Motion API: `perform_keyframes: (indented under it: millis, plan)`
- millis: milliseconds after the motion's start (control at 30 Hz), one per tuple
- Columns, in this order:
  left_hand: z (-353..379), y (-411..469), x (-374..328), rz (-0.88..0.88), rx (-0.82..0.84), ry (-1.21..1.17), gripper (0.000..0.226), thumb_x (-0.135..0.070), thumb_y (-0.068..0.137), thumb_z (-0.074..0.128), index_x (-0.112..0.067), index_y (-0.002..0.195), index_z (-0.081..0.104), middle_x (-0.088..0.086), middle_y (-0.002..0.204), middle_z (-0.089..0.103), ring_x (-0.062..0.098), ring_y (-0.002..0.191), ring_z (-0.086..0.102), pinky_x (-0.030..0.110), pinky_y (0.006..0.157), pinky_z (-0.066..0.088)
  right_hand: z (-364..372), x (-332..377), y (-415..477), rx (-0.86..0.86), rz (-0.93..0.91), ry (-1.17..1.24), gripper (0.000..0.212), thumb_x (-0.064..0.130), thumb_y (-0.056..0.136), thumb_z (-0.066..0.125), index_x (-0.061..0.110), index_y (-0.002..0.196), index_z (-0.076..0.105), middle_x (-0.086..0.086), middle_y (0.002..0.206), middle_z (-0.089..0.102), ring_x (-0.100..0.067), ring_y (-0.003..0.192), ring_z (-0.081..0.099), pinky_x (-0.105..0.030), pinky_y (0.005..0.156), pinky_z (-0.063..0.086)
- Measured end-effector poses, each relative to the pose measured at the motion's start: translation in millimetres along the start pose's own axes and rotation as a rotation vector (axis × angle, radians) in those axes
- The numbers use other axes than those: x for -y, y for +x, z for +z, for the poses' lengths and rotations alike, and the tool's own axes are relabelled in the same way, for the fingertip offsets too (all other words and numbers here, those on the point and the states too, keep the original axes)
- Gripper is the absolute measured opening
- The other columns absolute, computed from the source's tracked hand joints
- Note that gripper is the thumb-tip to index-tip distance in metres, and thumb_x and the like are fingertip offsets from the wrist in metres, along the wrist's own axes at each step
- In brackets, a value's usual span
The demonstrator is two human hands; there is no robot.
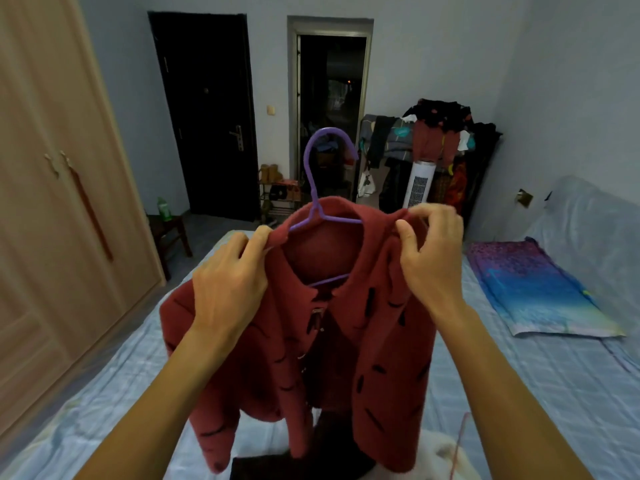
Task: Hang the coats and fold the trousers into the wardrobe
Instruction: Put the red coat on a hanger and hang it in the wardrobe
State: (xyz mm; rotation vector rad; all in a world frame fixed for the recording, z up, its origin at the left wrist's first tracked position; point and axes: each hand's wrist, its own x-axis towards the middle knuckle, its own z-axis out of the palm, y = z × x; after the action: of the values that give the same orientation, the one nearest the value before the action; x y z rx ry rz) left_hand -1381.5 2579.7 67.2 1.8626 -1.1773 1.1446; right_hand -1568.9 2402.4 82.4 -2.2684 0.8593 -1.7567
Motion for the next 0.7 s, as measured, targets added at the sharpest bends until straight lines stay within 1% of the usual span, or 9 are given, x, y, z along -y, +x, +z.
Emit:
perform_keyframes:
  millis: [67, 100, 167, 200, 233, 300, 433, 567, 700]
  plan:
    - [1, 1, 2, 0.02, -0.018, -0.017, 0.015, -0.015, 0.093, 0.057, -0.009, 0.103, 0.067, 0.005, 0.07, 0.051, 0.022, 0.053, 0.051, 0.026, 0.044, 0.028, -3, -6, 6, 0.19, -0.064, -0.058, 0.031, 0.027, 0.091, 0.054, 0.015, 0.12, 0.054, -0.002, 0.116, 0.055, -0.018, 0.112, 0.046, -0.038, 0.102, 0.034]
    - [2, 2, 3, 0.021, -0.021, -0.025, 0.016, -0.017, 0.096, 0.054, -0.009, 0.103, 0.067, 0.005, 0.07, 0.051, 0.021, 0.053, 0.051, 0.025, 0.045, 0.027, -4, -10, 8, 0.306, -0.093, -0.097, 0.035, 0.031, 0.092, 0.05, 0.017, 0.124, 0.054, -0.001, 0.119, 0.057, -0.019, 0.116, 0.048, -0.042, 0.105, 0.03]
    - [2, 5, 6, 0.012, -0.019, -0.031, 0.02, -0.021, 0.098, 0.05, -0.01, 0.103, 0.066, 0.005, 0.071, 0.051, 0.022, 0.052, 0.051, 0.026, 0.044, 0.029, -8, -19, 9, 0.468, -0.093, -0.122, 0.036, 0.029, 0.091, 0.05, 0.019, 0.125, 0.056, 0.0, 0.118, 0.061, -0.021, 0.113, 0.054, -0.046, 0.106, 0.031]
    - [2, 6, 8, 0.01, -0.02, -0.029, 0.022, -0.023, 0.098, 0.049, -0.01, 0.104, 0.066, 0.006, 0.071, 0.051, 0.023, 0.052, 0.051, 0.028, 0.043, 0.031, -11, -24, 9, 0.483, -0.089, -0.129, 0.034, 0.023, 0.09, 0.054, 0.019, 0.124, 0.057, -0.001, 0.116, 0.063, -0.023, 0.109, 0.056, -0.045, 0.103, 0.036]
    - [2, 7, 8, 0.013, -0.023, -0.026, 0.022, -0.023, 0.098, 0.049, -0.01, 0.104, 0.066, 0.006, 0.071, 0.051, 0.024, 0.051, 0.051, 0.029, 0.042, 0.033, -14, -27, 9, 0.463, -0.093, -0.147, 0.033, 0.019, 0.089, 0.057, 0.018, 0.122, 0.059, -0.001, 0.113, 0.064, -0.024, 0.104, 0.058, -0.045, 0.097, 0.042]
    - [2, 10, 6, 0.029, -0.029, -0.023, 0.021, -0.022, 0.097, 0.05, -0.011, 0.105, 0.066, 0.007, 0.071, 0.051, 0.026, 0.051, 0.052, 0.03, 0.041, 0.035, -19, -24, 10, 0.417, -0.107, -0.164, 0.025, 0.018, 0.09, 0.058, 0.018, 0.115, 0.063, -0.001, 0.107, 0.065, -0.024, 0.097, 0.061, -0.042, 0.089, 0.046]
    - [-1, 17, 0, 0.044, -0.029, -0.055, 0.026, -0.028, 0.099, 0.045, -0.011, 0.105, 0.065, 0.007, 0.073, 0.053, 0.026, 0.053, 0.053, 0.033, 0.043, 0.039, -21, -8, 11, 0.395, -0.096, -0.07, 0.017, 0.021, 0.095, 0.053, 0.016, 0.105, 0.066, 0.0, 0.096, 0.068, -0.017, 0.088, 0.062, -0.028, 0.077, 0.044]
    - [-7, 24, 4, 0.098, 0.075, -0.15, 0.034, -0.035, 0.098, 0.04, -0.013, 0.113, 0.061, 0.006, 0.081, 0.057, 0.028, 0.065, 0.059, 0.035, 0.051, 0.044, -33, -1, 6, 0.214, -0.118, -0.106, 0.018, 0.026, 0.095, 0.052, 0.02, 0.102, 0.068, 0.002, 0.093, 0.07, -0.02, 0.084, 0.064, -0.033, 0.069, 0.049]
    - [-9, 22, -7, 0.063, 0.18, -0.197, 0.04, -0.036, 0.097, 0.036, -0.011, 0.118, 0.059, 0.008, 0.089, 0.059, 0.032, 0.074, 0.061, 0.037, 0.056, 0.046, -42, 5, 0, 0.091, -0.135, -0.212, 0.021, 0.032, 0.093, 0.049, 0.02, 0.096, 0.066, -0.001, 0.083, 0.068, -0.028, 0.074, 0.064, -0.036, 0.063, 0.048]
